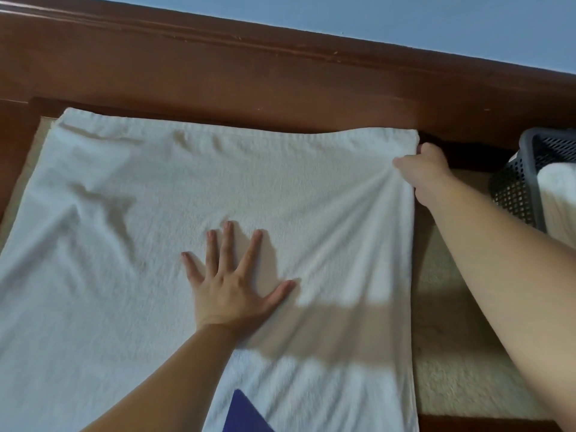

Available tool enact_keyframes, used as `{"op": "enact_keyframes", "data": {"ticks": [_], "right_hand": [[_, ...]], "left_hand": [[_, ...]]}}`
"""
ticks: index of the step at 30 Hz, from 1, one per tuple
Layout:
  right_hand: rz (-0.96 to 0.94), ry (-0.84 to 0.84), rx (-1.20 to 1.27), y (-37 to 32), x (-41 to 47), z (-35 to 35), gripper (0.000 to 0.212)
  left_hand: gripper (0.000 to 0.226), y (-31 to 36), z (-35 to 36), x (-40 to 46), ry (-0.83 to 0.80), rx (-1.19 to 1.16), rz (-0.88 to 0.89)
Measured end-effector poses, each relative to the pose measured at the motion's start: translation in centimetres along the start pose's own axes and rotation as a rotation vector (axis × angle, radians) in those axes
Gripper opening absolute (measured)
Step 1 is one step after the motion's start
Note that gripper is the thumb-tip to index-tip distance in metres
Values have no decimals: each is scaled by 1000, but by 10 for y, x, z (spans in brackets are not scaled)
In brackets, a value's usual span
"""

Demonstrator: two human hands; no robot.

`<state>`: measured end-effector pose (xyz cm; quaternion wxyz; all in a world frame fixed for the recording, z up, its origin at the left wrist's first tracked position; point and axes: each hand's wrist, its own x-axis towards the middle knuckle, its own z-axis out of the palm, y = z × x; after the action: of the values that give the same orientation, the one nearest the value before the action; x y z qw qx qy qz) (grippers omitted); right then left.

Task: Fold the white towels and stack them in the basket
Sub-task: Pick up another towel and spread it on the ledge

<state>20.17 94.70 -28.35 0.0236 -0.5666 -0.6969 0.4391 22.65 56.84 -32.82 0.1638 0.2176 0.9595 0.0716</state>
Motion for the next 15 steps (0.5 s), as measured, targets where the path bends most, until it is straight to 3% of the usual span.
{"op": "enact_keyframes", "data": {"ticks": [4, 8, 11, 15], "right_hand": [[52, -133, 75, 14, -11, 1, 50], [79, -258, 138, 31, -32, -12, 22], [91, -359, 74, 51, -48, -25, 19], [21, -303, -39, 67, -49, -26, 29]], "left_hand": [[109, 0, 1, 0, -1, 4, -6], [109, 0, 0, -1, -15, -3, -8], [109, -1, -2, -1, -25, -5, -6], [112, 0, -4, -3, -25, -14, -3]]}}
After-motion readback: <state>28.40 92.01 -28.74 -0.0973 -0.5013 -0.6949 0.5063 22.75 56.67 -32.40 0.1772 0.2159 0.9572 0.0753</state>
